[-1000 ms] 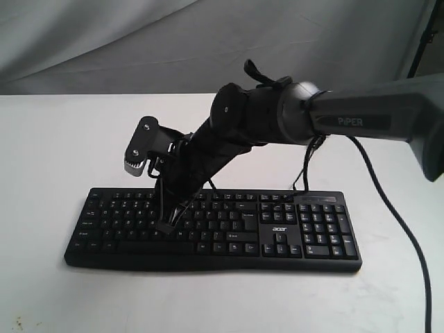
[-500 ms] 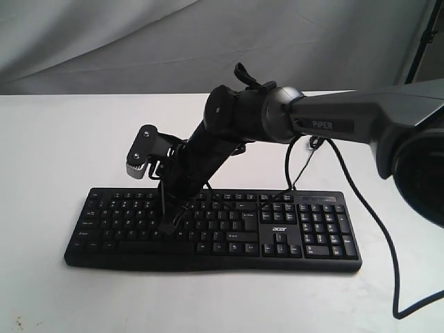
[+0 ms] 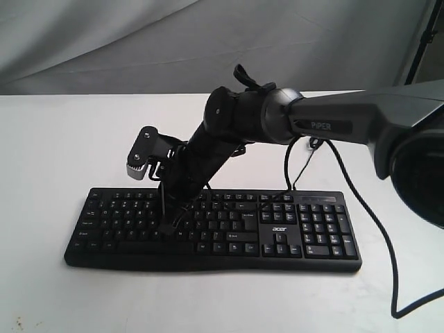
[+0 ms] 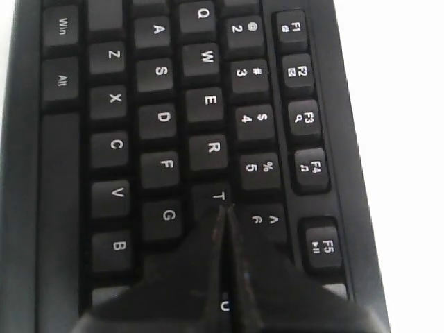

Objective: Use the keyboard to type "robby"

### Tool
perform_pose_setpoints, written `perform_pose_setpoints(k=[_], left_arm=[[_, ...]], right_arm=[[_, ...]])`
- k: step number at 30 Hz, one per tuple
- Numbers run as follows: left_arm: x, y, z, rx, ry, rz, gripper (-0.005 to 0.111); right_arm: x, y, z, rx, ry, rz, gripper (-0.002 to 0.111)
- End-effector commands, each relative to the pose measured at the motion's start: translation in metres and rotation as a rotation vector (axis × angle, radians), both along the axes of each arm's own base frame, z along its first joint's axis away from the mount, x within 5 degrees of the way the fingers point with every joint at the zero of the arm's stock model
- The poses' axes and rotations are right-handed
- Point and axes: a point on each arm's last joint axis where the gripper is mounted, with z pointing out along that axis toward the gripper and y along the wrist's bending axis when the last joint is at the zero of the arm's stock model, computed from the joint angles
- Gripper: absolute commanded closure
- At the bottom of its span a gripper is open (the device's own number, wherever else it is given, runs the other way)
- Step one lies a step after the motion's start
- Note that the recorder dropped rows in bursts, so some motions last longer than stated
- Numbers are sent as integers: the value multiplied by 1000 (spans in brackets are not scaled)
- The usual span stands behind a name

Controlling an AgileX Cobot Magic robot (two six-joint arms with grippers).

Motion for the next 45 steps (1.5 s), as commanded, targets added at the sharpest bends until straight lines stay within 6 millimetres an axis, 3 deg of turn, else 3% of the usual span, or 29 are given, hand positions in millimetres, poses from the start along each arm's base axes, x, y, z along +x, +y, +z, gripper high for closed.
perform_pose_setpoints(k=[1,7,14,19,24,26,29,32,37,45], left_arm=[[0,0,-1,1,-5,-6,107],[0,0,-1,1,-5,-6,107],[0,0,-1,1,-5,-6,107],[0,0,-1,1,-5,-6,107],[0,0,-1,1,-5,-6,107],[0,0,-1,1,-5,-6,107],[0,0,-1,1,-5,-6,107],[0,0,-1,1,-5,-6,107],[0,0,-1,1,-5,-6,107],[0,0,-1,1,-5,-6,107]], right_arm=[[1,-3,-5,-17,19,5,108],[1,-3,10,0,-7,8,108],[-4,-7,78,72,-130,19,108],[-26,-15,125,98,-244,33,108],[-71,-54,173,166,-392,-35,108],[-93,-84,189,133,-436,-102,108],[-113,-114,204,96,-484,-208,108],[-126,-132,227,134,-532,-297,108],[-137,-141,246,189,-576,-310,108],[-140,-143,249,197,-584,-311,108]])
